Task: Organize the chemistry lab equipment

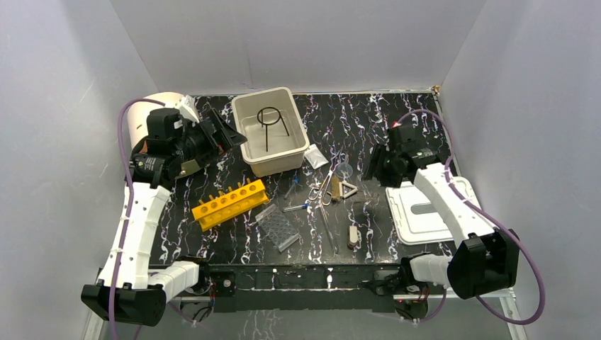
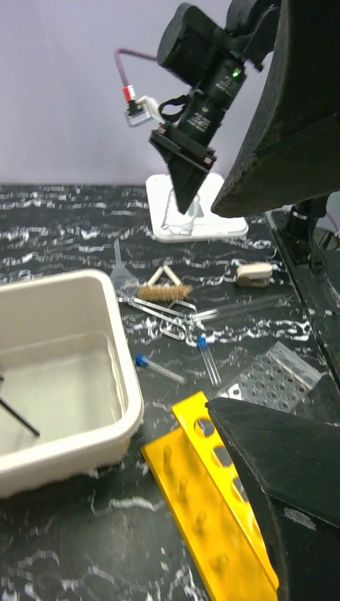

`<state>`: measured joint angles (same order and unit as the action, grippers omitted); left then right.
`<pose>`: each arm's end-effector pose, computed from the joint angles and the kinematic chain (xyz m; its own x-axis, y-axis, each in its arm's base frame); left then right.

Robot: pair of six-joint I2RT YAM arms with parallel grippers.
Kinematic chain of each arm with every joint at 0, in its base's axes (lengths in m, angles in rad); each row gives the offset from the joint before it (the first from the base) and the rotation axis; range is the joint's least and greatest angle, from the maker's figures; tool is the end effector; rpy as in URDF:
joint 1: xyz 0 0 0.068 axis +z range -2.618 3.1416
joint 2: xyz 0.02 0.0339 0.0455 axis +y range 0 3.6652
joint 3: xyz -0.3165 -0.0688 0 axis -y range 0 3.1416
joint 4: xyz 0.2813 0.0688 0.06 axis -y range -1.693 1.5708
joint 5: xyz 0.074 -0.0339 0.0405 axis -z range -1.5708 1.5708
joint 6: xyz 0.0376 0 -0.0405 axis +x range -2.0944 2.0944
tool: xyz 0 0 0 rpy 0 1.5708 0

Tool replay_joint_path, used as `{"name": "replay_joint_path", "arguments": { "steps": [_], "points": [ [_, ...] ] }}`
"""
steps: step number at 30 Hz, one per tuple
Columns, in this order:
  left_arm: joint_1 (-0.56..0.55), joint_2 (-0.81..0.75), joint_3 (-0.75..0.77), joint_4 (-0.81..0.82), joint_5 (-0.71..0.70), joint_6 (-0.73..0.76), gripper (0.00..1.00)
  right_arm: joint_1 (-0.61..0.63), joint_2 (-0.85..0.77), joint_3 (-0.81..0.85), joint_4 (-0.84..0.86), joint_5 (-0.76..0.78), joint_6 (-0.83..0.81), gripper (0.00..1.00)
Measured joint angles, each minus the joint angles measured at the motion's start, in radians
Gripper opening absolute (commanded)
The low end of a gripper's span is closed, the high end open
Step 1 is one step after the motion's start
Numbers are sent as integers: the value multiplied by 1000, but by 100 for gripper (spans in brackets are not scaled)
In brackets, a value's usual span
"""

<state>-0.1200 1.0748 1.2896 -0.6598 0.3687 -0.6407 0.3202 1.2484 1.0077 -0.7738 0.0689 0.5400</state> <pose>0.2266 -0.0410 0.4635 -0.6024 -0.4890 -0.6309 0.0930 0.7420 -0.6639 0.2534 0.0813 0.3102 -0.8351 0.2635 -0.4830 0.1747 0.9594 0.2213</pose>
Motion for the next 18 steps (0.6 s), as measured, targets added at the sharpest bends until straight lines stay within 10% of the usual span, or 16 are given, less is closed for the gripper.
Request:
{"name": "replay_joint_path", "arguments": {
  "steps": [9, 18],
  "points": [
    [-31, 63, 0, 187, 140, -107, 98, -168, 17, 166, 257, -489, 48, 38],
    [-310, 222, 31, 464, 128, -172, 98, -172, 97, 188, 658, -830, 378, 35]
  ]
}}
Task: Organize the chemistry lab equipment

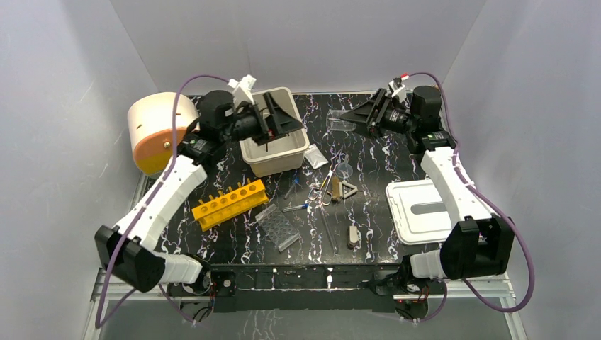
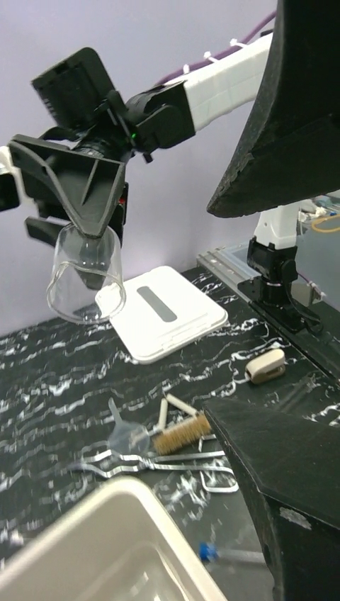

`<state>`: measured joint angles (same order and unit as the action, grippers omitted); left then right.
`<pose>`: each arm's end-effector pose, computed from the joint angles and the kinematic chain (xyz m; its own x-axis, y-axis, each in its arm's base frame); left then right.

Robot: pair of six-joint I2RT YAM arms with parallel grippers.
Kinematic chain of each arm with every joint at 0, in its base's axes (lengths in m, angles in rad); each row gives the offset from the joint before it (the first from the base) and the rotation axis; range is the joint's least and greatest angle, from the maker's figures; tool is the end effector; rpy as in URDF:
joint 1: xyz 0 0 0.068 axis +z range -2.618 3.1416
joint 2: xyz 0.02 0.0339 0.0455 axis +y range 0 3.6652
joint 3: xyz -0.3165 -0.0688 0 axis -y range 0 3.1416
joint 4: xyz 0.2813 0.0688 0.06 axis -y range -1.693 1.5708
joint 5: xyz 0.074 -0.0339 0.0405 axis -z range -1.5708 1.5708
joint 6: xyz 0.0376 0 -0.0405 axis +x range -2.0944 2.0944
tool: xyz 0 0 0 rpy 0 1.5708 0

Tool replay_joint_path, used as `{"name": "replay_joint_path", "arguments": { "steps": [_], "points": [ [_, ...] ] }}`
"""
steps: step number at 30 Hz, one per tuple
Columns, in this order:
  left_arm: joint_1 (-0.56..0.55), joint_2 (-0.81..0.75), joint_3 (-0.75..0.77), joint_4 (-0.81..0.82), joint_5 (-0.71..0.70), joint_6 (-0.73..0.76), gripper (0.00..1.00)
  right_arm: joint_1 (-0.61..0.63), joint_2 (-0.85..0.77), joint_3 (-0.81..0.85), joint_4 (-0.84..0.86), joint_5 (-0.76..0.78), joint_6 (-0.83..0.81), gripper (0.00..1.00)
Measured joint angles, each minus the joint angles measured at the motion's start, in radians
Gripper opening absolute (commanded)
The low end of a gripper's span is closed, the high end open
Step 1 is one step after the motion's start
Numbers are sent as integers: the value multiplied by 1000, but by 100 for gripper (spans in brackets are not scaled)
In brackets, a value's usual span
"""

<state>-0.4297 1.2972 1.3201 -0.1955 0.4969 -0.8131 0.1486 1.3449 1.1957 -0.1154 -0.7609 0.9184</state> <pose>0.2833 -0.1495 0.4663 -0.6835 -0.3892 -0.6176 0.4317 0.4667 -0.7719 0.3264 0.0751 0.4130 -0.7653 0.4673 -0.4427 -0.2592 0.4058 0.8765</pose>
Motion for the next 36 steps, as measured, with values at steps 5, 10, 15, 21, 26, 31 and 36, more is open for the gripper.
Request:
{"name": "replay_joint_path", "arguments": {
  "steps": [5, 10, 15, 21, 26, 31, 36],
  "points": [
    [-105, 106, 50, 132, -8, -27, 98, 0, 31, -1, 222, -118, 206, 36],
    [-163, 139, 54, 268, -7, -87, 98, 3, 49, -1, 436, -198, 372, 36],
    [-168, 139, 53, 416, -24, -212, 98, 17, 51, -1, 522, -233, 446, 36],
    [-168, 140, 58, 441, -53, -277, 98, 38, 58, -1, 599, -253, 520, 36],
    [-168, 140, 61, 395, -93, -290, 97, 42, 60, -1, 631, -256, 555, 36],
    [-169, 148, 64, 443, -39, -340, 86, 43, 60, -1, 646, -261, 574, 37],
    [-177, 171, 88, 448, -3, -349, 71, 44, 60, -1, 648, -264, 585, 36]
  ]
}}
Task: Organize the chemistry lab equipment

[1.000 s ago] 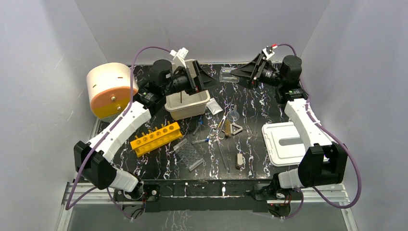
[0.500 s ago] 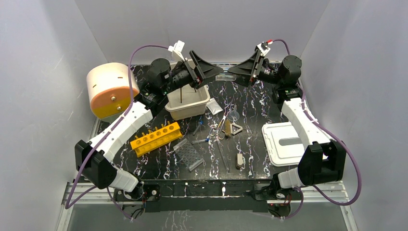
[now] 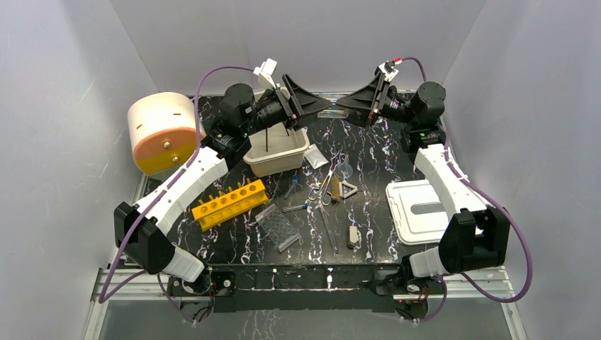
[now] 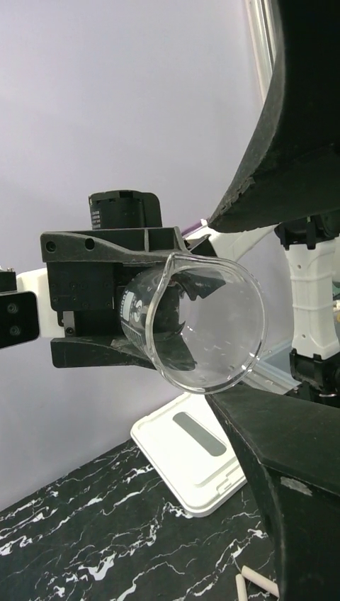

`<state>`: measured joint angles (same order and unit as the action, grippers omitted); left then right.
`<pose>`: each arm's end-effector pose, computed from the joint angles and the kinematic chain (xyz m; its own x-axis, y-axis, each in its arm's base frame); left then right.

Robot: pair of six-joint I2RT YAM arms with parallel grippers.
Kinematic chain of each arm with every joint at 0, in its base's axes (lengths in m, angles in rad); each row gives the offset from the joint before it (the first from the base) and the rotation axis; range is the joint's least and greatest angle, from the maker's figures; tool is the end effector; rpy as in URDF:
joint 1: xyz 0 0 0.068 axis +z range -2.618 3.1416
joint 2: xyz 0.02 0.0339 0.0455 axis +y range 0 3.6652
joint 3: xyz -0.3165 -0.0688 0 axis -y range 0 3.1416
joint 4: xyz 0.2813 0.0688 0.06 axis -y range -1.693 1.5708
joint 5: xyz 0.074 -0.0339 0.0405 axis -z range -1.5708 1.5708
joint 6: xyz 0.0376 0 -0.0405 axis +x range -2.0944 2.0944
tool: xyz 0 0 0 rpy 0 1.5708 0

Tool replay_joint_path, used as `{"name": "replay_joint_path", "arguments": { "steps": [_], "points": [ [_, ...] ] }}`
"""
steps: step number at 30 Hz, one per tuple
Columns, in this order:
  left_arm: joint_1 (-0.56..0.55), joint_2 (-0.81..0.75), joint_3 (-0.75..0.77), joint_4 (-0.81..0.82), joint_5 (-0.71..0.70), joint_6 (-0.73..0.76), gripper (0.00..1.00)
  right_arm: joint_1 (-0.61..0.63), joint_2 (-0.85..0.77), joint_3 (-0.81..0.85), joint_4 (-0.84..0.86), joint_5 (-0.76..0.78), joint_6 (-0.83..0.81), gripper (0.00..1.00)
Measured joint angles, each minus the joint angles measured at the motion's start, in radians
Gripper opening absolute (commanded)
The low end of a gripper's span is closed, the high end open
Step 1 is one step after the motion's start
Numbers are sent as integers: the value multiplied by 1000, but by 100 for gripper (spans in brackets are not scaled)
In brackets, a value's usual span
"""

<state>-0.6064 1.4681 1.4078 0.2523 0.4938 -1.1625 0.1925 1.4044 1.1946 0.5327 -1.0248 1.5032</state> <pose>0.2997 -0.2296 0.4917 -0.7492 -0.4639 -0.4728 0.4950 0.0822 -0.8650 0.3314 0.0973 0.4554 -0.8717 0.3579 -0.3346 -0.3712 -0.0366 0.9278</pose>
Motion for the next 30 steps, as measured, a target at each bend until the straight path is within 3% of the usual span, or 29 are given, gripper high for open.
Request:
{"name": "replay_joint_path", "arguments": {
  "steps": [5, 13, 17, 22, 25, 30],
  "points": [
    [0, 0, 0, -23, 7, 6, 56, 3, 0, 0, 13, -7, 14, 36],
    [-1, 1, 3, -48, -6, 75, 65, 8, 7, 0, -14, -26, 13, 35],
    [-1, 12, 17, -59, 0, 148, 58, 14, 10, 0, -34, -35, 14, 34],
    [0, 18, 20, -60, 17, 184, 57, 16, 13, 0, -44, -45, 13, 34],
    [0, 17, 20, -60, 20, 189, 66, 16, 13, 0, -44, -51, 13, 34],
    [0, 18, 19, -56, 20, 173, 51, 19, 16, 0, -55, -59, 25, 34]
  ]
}}
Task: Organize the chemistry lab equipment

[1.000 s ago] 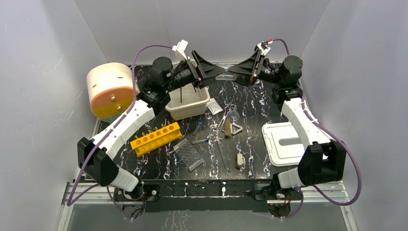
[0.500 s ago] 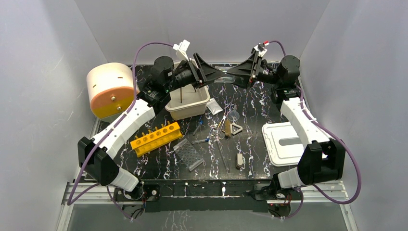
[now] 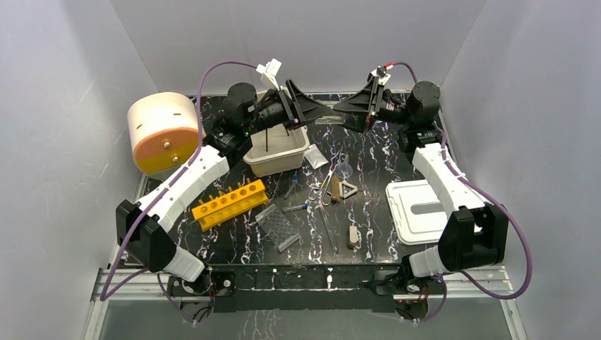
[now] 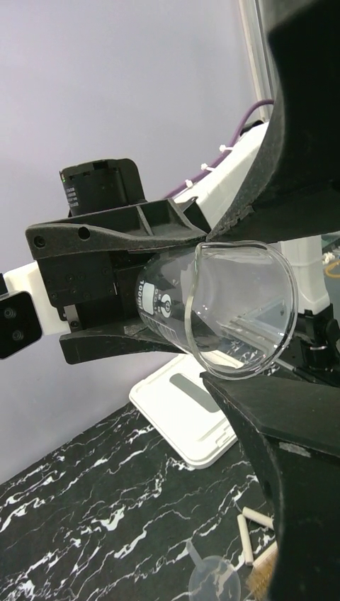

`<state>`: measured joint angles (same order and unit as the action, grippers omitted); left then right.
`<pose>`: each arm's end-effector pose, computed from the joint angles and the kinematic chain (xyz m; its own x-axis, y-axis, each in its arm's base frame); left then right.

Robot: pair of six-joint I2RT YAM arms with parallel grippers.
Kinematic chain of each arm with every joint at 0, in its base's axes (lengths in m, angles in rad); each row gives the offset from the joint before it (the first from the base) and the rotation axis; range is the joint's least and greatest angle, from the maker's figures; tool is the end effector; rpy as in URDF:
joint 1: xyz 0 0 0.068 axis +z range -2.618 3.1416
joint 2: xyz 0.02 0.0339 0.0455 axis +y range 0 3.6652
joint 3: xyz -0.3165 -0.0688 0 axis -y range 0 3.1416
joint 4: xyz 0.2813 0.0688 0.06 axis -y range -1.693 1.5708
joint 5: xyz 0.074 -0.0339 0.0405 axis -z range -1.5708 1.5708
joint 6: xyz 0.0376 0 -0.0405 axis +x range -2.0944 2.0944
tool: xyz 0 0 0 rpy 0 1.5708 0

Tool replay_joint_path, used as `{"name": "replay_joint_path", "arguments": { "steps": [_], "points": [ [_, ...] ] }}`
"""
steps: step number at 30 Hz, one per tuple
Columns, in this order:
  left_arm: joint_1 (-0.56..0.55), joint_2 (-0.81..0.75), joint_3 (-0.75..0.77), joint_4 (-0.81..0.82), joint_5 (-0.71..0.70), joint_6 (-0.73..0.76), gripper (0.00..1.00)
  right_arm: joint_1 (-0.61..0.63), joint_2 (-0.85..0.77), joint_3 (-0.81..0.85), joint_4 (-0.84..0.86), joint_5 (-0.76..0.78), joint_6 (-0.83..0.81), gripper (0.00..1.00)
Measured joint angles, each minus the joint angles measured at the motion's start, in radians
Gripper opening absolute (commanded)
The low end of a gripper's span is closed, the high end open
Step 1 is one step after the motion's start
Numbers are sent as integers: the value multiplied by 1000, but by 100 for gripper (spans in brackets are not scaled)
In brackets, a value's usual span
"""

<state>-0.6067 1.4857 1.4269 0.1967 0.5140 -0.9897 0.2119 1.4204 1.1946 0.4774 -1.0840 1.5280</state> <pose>0.3042 -0.2337 0.4869 -0.6874 -0.4089 -0.6002 0.5866 0.1748 -0.7908 0.3341 0.1059 0.4447 -0.9240 0.2793 -0.2613 -0.2832 -0.0404 0.9582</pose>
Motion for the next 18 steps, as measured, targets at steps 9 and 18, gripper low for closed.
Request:
{"name": "replay_joint_path", "arguments": {
  "steps": [9, 18],
  "points": [
    [2, 0, -14, 12, -1, -21, 38, 0, 4, 0, -7, -4, 9, 72],
    [26, -1, 37, -151, -21, 24, 41, -2, 3, -23, -124, 30, -84, 91]
  ]
}}
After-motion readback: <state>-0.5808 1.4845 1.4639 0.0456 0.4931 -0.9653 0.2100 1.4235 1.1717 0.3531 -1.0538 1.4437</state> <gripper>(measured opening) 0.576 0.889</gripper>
